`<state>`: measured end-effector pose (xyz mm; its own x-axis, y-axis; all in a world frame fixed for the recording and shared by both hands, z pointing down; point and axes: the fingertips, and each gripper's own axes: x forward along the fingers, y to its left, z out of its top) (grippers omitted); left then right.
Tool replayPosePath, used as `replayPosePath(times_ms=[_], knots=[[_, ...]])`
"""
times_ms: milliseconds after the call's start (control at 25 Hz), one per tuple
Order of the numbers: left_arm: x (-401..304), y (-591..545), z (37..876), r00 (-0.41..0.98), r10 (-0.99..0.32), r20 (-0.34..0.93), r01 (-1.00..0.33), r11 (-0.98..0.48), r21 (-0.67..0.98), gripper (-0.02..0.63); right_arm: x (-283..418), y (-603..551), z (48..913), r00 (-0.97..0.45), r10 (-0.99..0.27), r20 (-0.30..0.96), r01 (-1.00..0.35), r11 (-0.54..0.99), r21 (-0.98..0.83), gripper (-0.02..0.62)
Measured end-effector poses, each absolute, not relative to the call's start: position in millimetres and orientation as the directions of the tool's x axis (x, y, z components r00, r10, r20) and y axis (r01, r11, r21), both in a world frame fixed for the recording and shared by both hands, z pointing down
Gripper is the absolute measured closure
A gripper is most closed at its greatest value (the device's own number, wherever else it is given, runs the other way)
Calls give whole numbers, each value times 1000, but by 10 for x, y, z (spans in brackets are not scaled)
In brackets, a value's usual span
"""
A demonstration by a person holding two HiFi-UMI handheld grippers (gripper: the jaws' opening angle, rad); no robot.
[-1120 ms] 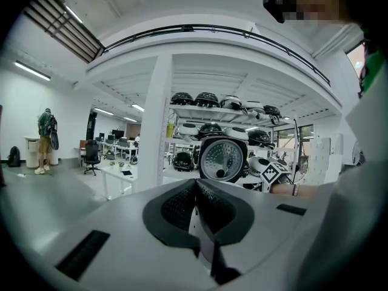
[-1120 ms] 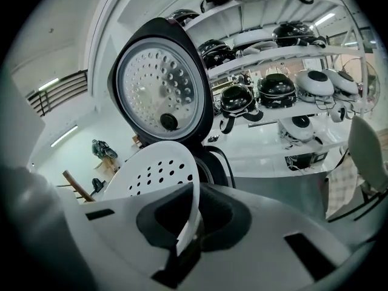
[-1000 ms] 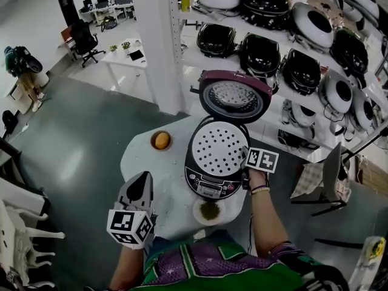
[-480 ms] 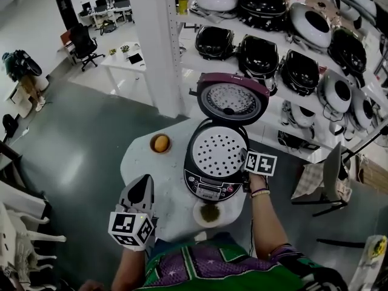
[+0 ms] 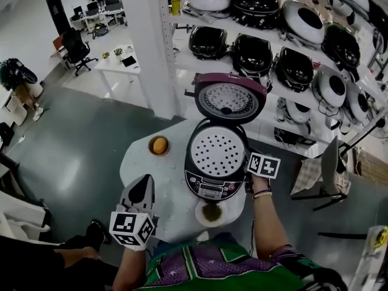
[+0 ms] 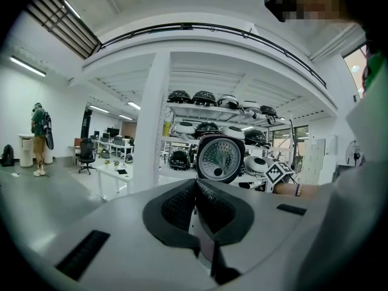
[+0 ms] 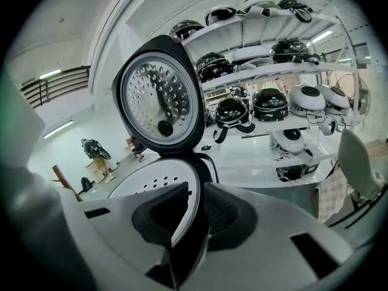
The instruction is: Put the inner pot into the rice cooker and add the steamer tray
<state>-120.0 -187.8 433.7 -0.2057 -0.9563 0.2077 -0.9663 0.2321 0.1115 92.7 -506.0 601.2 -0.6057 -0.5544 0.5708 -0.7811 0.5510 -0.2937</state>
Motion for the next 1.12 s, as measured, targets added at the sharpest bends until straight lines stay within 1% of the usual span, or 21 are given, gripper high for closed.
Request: replayPosePath(times_ms=[240, 560, 840, 1000, 1120], knots=[[-1402, -1878, 4288, -160, -968, 196, -974, 186, 126, 584, 1038, -4930, 5896, -563, -619, 548, -823, 486, -295, 505], [-1710, -1836, 4148, -93, -981, 171, -983, 118, 142, 584, 1128, -4553, 5620, -496, -695, 521, -865, 446, -230, 497], [-1993, -1728, 4024, -27, -985, 171, -990, 50, 130, 584, 1160, -4172, 5177, -479, -776, 412, -878, 419, -232, 500], [-2128, -1630, 3950, 16, -986, 164, -990, 8, 144, 584, 1190, -3870, 4962, -451, -808, 378, -892, 396, -219, 500], [-2194, -1607, 3931, 58, -985, 162, -987, -32, 159, 584, 1250, -3659, 4841, -433, -829, 354, -898, 363, -248, 503]])
